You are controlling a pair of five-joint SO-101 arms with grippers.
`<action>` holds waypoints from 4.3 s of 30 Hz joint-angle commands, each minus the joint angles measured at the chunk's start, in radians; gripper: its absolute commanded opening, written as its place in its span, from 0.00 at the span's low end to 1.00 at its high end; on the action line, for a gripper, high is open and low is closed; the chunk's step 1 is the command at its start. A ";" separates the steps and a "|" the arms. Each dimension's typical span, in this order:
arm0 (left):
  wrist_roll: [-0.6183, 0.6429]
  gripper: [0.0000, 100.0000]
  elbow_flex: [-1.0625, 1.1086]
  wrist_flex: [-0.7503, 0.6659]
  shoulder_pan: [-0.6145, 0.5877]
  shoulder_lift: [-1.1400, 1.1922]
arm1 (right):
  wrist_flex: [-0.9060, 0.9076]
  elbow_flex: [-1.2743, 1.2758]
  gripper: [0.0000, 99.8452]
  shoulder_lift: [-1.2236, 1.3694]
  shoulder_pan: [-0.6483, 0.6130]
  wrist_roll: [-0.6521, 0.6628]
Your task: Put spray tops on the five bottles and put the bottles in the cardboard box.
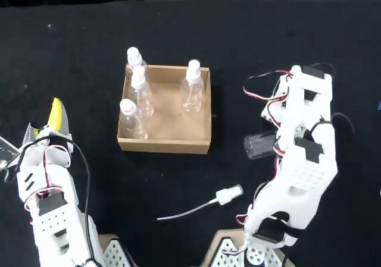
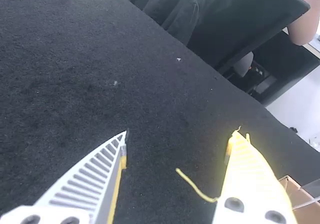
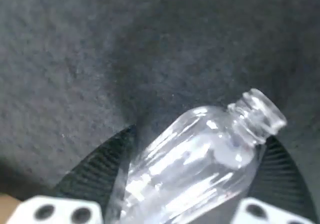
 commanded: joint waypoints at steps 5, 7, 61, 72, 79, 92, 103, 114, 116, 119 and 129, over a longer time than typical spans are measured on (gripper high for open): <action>-0.006 0.30 -0.013 -0.017 0.013 -0.003 | 0.040 -0.122 0.04 -0.015 0.015 0.238; -0.006 0.30 -0.013 -0.017 0.013 -0.003 | 0.038 -0.140 0.05 -0.016 0.017 0.249; -0.008 0.30 -0.013 -0.018 0.036 -0.003 | 0.087 0.476 0.33 -0.516 0.068 0.077; -0.008 0.30 -0.013 -0.018 0.038 -0.005 | -0.149 0.677 0.33 -0.479 0.009 0.069; -0.008 0.30 -0.013 -0.018 0.033 -0.005 | -0.183 0.716 0.30 -0.486 -0.078 0.077; -0.008 0.30 -0.013 -0.018 0.031 -0.005 | -0.252 0.526 0.16 -0.478 -0.103 0.663; -0.008 0.30 -0.013 -0.018 0.033 -0.005 | -0.281 0.499 0.16 -0.479 0.178 1.536; -0.008 0.30 -0.013 -0.018 0.033 -0.005 | -0.279 0.475 0.35 -0.489 0.190 1.326; -0.008 0.30 -0.013 -0.018 0.036 -0.005 | -0.261 0.455 0.35 -0.489 0.184 1.310; -0.008 0.30 -0.013 -0.018 0.038 -0.005 | -0.203 0.400 0.35 -0.487 0.157 1.188; -0.008 0.30 -0.013 -0.018 0.031 -0.005 | -0.255 0.366 0.35 -0.400 0.158 1.224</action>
